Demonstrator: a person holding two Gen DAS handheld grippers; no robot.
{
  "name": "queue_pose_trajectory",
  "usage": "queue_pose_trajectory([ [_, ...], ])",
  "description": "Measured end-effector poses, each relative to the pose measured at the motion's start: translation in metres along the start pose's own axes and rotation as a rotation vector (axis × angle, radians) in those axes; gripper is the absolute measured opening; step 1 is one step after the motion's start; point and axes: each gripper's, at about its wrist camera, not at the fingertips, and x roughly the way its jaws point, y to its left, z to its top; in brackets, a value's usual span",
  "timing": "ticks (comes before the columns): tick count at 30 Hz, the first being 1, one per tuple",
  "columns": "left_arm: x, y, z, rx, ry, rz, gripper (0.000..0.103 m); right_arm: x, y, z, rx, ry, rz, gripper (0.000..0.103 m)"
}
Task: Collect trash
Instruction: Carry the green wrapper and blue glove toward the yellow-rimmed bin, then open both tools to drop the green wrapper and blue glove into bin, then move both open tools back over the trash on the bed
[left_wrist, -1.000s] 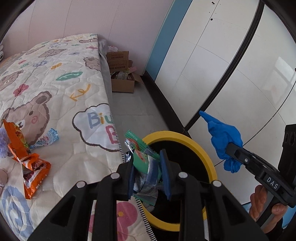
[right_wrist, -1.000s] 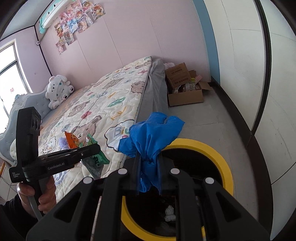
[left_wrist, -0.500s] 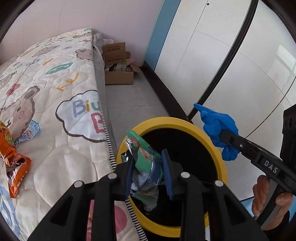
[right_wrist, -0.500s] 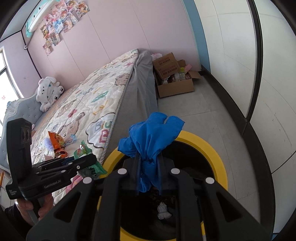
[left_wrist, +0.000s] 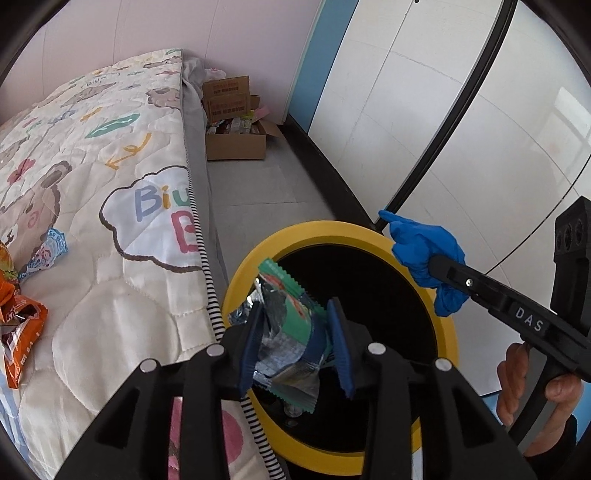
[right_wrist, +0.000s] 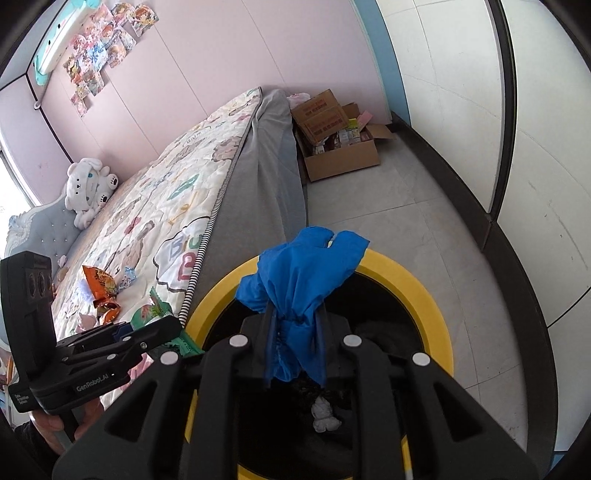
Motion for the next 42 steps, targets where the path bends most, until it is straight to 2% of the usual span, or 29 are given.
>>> queue_pose_trajectory([
  [3, 0.0, 0.003, 0.002, -0.01, 0.0, 0.002, 0.038, -0.003, 0.0, 0.0, 0.009, -0.007, -0.009, 0.022],
  [5, -0.001, 0.004, 0.002, -0.023, 0.001, -0.004, 0.048, -0.005, -0.002, 0.001, 0.017, -0.01, -0.013, 0.026],
  [7, -0.004, 0.005, 0.003, -0.036, -0.004, -0.007, 0.054, -0.009, -0.004, 0.002, 0.032, -0.019, -0.015, 0.03],
  [9, -0.007, 0.004, 0.003, -0.037, -0.011, -0.008, 0.058, -0.013, -0.005, 0.002, 0.043, -0.03, -0.019, 0.04],
  [11, -0.011, 0.004, 0.003, -0.043, -0.021, -0.004, 0.07, -0.017, -0.006, 0.003, 0.046, -0.035, -0.017, 0.041],
  [17, -0.031, 0.009, 0.006, -0.043, -0.078, 0.042, 0.082, -0.032, -0.004, 0.004, 0.045, -0.063, -0.031, 0.055],
  [19, -0.039, 0.014, 0.008, -0.043, -0.092, 0.049, 0.086, -0.037, -0.001, 0.005, 0.04, -0.071, -0.033, 0.056],
  [23, -0.059, 0.027, 0.01, -0.042, -0.128, 0.088, 0.09, -0.05, 0.009, 0.008, 0.029, -0.095, -0.022, 0.064],
  [29, -0.085, 0.055, 0.009, -0.068, -0.165, 0.146, 0.093, -0.063, 0.034, 0.011, -0.009, -0.116, 0.011, 0.069],
  [42, -0.139, 0.124, -0.006, -0.138, -0.226, 0.261, 0.095, -0.059, 0.112, 0.019, -0.119, -0.107, 0.089, 0.074],
])
